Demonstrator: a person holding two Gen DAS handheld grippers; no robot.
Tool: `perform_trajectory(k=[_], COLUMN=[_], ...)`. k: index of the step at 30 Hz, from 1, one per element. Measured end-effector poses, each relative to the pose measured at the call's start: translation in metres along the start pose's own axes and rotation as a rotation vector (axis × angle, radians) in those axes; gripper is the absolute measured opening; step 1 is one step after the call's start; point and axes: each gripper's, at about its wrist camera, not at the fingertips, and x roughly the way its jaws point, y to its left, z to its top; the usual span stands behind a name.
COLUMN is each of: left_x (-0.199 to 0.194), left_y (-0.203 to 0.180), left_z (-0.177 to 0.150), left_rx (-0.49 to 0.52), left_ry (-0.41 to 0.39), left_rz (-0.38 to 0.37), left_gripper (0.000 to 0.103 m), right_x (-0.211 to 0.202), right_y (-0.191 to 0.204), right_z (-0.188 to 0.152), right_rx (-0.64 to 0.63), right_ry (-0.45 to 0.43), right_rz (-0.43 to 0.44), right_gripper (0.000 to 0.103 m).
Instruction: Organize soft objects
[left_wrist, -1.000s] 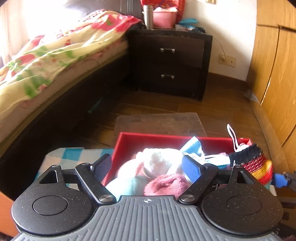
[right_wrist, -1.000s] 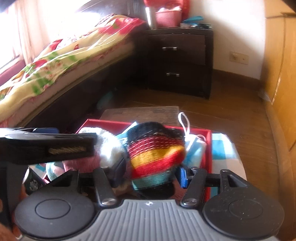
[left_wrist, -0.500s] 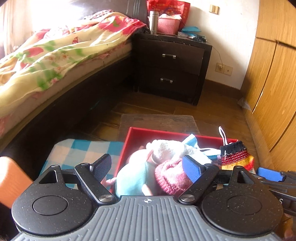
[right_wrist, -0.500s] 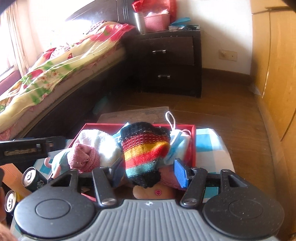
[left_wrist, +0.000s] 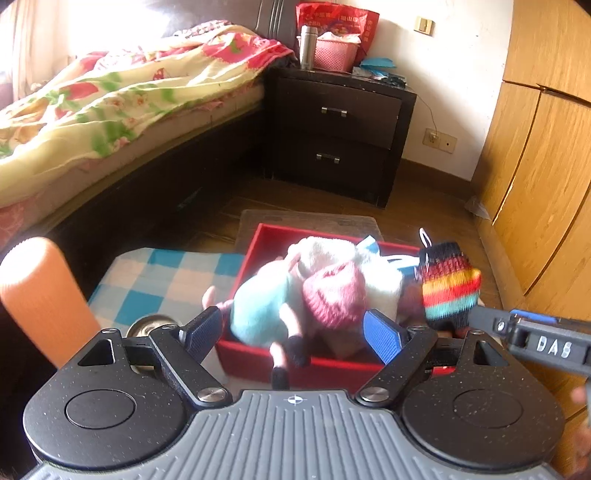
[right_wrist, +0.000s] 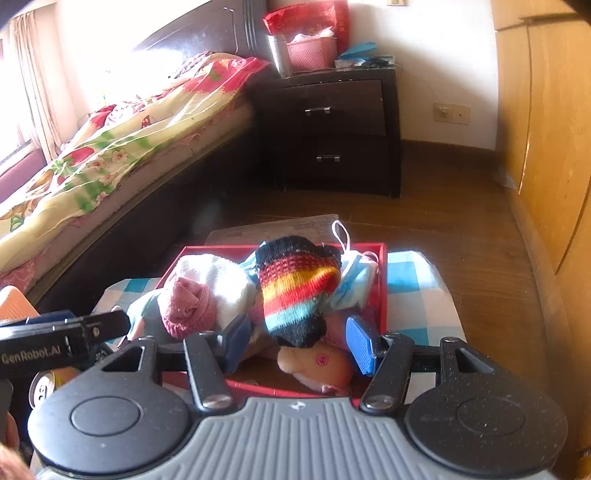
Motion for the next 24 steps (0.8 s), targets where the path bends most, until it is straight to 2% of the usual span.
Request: perform_trajectory(k=[5,10,24], left_x=[-0.006,-0.015,-0.040], left_y=[-0.001,0.003,-0.004], left_z=[-0.014,-0.031,-0.073], left_rx=[0.011,-0.018,0.006], left_ry=[0.014,0.035,0.081], left_rz=[-0.009,-0.021,-0.016], left_gripper=[0.082,0.082,0.082], right_x=[-0.010,-0.023,-0.060], right_y=[0.001,0.003,0.010], right_z=[-0.013,-0.028,-0.072], right_rx=[0.013,0.016,0.009], right_ry=[0.008,0.015,0.038], right_rz=[0.003,0.004,0.045], right_gripper=[0.035,0.035,0.035])
